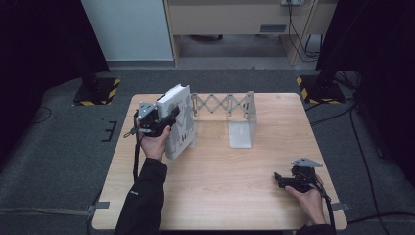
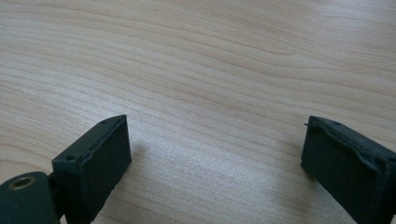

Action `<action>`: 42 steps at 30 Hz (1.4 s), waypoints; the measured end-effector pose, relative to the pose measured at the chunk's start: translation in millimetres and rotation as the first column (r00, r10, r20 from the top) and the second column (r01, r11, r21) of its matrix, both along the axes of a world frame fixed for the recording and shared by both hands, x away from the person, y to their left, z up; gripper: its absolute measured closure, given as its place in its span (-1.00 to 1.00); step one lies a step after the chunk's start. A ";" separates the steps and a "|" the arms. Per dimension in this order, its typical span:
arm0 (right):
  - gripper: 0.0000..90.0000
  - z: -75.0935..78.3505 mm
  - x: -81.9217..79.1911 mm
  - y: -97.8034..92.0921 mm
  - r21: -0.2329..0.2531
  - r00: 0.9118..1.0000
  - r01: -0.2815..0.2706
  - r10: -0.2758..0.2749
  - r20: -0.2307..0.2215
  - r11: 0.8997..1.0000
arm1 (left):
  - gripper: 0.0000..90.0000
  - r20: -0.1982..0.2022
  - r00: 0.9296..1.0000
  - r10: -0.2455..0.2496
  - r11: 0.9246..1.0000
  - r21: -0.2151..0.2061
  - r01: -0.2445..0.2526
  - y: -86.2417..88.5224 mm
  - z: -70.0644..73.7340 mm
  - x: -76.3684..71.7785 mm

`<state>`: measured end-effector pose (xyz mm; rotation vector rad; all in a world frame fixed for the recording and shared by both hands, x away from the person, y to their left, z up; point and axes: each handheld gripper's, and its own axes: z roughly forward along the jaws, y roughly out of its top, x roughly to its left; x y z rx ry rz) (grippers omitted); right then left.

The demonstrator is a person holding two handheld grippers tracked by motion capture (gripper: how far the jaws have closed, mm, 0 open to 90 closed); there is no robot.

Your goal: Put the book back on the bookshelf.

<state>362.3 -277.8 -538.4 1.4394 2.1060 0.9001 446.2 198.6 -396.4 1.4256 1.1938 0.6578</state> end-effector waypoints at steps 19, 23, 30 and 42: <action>-0.82 -0.1 0.2 0.0 -0.003 1.000 -0.004 0.004 0.000 1.000 | 0.15 0.015 1.000 0.018 1.000 0.025 -0.018 -16.2 -25.3 12.7; -0.83 -0.1 0.1 0.0 -0.003 1.000 -0.004 0.004 0.000 1.000 | 0.14 0.006 1.000 -0.009 0.999 0.050 0.009 -14.0 -25.2 8.1; -0.83 -0.1 -0.2 0.4 -0.002 1.000 -0.003 0.003 0.000 1.000 | 0.13 -0.001 0.999 -0.039 0.994 0.097 0.039 -7.5 -32.3 -12.6; -0.83 -0.1 -0.4 0.7 -0.002 1.000 -0.002 0.002 0.000 1.000 | 0.13 0.015 0.999 -0.031 0.994 0.103 0.030 -1.1 -48.4 -37.2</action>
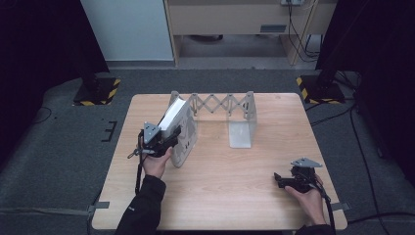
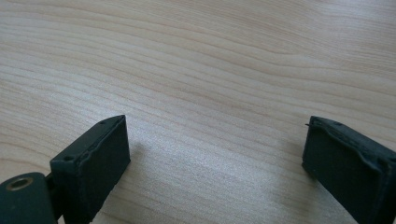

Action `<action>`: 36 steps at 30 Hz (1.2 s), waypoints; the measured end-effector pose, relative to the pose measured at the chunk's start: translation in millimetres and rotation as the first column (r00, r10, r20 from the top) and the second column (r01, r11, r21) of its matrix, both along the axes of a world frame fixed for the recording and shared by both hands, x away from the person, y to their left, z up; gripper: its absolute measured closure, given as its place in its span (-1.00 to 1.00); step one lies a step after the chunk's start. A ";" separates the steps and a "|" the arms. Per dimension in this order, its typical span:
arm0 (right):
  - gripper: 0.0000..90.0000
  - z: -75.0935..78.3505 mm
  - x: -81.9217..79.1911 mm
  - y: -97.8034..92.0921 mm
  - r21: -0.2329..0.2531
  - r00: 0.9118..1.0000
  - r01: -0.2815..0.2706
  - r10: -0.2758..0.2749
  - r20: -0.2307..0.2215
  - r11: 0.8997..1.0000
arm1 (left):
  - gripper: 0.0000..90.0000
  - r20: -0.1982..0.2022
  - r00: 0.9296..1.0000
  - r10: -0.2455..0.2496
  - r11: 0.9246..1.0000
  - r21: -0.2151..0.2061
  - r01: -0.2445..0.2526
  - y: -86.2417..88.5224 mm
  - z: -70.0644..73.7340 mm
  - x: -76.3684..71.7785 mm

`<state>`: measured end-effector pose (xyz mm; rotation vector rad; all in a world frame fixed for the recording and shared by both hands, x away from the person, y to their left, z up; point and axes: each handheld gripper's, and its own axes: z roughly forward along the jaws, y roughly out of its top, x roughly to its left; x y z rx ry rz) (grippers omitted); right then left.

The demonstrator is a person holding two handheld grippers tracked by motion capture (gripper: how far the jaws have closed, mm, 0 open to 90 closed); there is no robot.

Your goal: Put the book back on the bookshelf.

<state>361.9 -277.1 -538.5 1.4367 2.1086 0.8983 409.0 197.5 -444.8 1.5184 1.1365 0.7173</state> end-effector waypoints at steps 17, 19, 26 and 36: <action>-0.84 0.0 -0.1 0.7 -0.002 1.000 0.002 -0.002 -0.003 1.000 | 0.14 0.061 0.997 0.050 0.999 0.001 -0.050 -13.1 -7.0 -4.1; -0.84 0.0 -0.1 0.7 -0.001 1.000 0.002 -0.002 -0.003 1.000 | 0.14 0.059 0.997 0.046 0.999 0.003 -0.046 -14.1 -6.6 -2.0; -0.85 0.0 0.4 1.5 0.002 1.000 0.007 -0.007 -0.005 1.000 | 0.14 0.072 0.995 0.069 0.998 -0.002 -0.069 -20.8 -8.0 8.5; -0.86 0.0 0.6 1.4 0.001 1.000 0.005 -0.005 -0.005 1.000 | 0.15 0.056 0.992 0.115 0.993 -0.039 -0.113 -14.8 -7.8 12.7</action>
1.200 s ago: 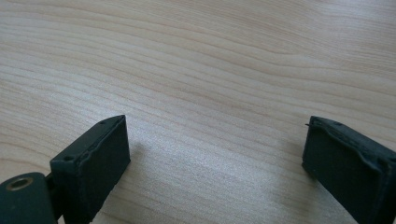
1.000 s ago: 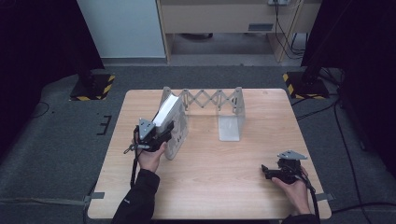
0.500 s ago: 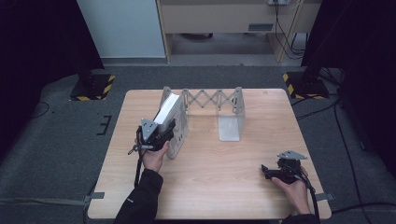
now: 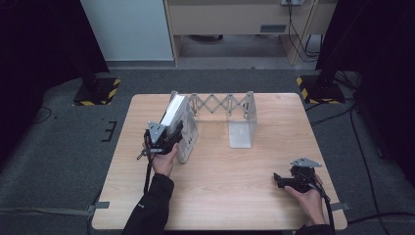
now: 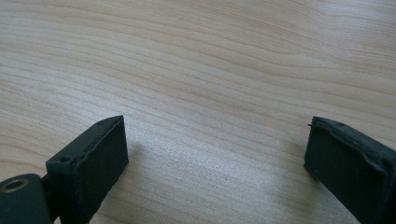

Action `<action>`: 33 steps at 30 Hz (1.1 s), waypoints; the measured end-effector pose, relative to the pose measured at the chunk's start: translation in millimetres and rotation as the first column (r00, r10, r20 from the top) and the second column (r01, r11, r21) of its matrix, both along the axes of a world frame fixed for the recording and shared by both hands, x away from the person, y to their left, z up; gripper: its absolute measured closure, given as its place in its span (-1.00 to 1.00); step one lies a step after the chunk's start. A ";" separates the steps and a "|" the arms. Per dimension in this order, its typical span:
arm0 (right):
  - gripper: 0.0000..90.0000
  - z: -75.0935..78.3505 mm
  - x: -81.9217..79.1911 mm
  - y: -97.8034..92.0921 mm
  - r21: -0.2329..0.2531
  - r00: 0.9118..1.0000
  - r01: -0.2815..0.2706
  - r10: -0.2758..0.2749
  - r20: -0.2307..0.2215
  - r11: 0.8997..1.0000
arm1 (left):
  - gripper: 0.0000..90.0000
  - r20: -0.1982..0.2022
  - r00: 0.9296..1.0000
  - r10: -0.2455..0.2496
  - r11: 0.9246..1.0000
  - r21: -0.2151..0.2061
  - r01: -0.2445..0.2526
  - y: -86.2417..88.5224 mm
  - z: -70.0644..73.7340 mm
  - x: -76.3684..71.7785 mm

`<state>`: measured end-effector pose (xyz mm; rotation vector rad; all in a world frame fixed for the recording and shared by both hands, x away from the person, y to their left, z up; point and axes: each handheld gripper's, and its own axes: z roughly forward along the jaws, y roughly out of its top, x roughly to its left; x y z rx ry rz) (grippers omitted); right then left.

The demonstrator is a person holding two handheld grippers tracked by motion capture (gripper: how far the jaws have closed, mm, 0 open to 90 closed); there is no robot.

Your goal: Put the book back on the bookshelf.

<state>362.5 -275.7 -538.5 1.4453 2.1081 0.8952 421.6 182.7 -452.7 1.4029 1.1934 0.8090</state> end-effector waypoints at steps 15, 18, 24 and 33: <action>-0.87 -0.3 0.7 -0.2 -0.006 1.000 -0.008 0.008 0.004 1.000 | 0.13 0.038 0.999 -0.024 0.998 0.059 0.022 -5.9 -2.2 1.8; -0.87 -0.3 0.7 -0.2 -0.006 1.000 -0.008 0.008 0.004 1.000 | 0.11 0.036 0.998 -0.048 0.996 0.082 0.045 -6.2 -3.1 -0.5; -0.87 -0.3 0.6 0.0 -0.006 1.000 -0.008 0.008 0.004 1.000 | 0.03 -0.016 0.996 -0.092 0.992 0.090 0.093 -0.9 -2.8 -8.5; -0.87 -0.1 0.1 0.8 -0.001 1.000 -0.005 0.005 0.001 1.000 | 0.02 -0.057 0.994 -0.096 0.994 0.056 0.099 6.6 -20.9 -29.5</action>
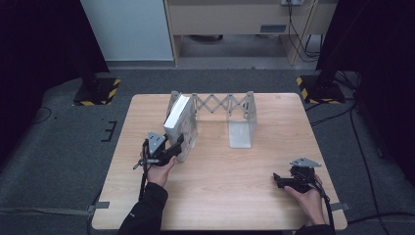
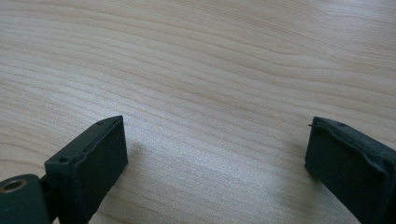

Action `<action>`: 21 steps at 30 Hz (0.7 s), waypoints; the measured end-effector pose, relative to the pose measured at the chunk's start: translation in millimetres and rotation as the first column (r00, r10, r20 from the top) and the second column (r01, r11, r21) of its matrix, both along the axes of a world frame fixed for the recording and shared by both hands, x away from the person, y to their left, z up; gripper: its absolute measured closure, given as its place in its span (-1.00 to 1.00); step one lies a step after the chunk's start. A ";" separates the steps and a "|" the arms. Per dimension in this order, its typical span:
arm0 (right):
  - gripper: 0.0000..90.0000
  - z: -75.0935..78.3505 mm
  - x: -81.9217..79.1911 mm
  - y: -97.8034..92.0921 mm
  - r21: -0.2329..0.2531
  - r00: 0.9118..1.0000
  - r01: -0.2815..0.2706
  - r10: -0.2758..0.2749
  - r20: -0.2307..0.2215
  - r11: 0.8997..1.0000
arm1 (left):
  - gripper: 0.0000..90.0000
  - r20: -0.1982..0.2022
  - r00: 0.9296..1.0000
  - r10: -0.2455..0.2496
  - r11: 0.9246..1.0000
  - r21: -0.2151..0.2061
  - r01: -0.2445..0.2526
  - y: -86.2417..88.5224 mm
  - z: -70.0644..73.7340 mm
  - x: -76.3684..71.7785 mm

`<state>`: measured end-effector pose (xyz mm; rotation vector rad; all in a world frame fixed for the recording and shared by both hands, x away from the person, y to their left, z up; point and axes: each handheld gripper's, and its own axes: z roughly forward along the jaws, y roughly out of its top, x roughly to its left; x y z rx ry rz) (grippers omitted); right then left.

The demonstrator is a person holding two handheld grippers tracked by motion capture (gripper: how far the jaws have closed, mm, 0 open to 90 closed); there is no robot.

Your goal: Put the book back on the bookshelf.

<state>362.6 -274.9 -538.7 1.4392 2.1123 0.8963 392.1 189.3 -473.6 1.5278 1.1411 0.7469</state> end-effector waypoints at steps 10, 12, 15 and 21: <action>-0.87 0.0 0.0 0.3 0.000 1.000 0.000 0.000 0.000 1.000 | 0.12 0.043 0.998 0.035 0.999 -0.002 -0.035 -4.3 -5.1 0.7; -0.87 0.0 0.0 0.3 0.000 1.000 0.000 0.000 0.000 1.000 | 0.12 0.053 0.998 0.041 0.999 -0.001 -0.041 -6.4 -6.3 2.4; -0.87 0.0 0.0 0.2 0.000 1.000 0.000 0.000 0.000 1.000 | 0.13 0.067 0.997 0.046 0.999 0.007 -0.047 -11.2 -7.5 4.8; -0.87 0.0 0.0 0.2 0.000 1.000 0.000 0.000 0.000 1.000 | 0.14 0.066 0.994 0.082 0.996 0.021 -0.084 -20.0 -6.5 12.6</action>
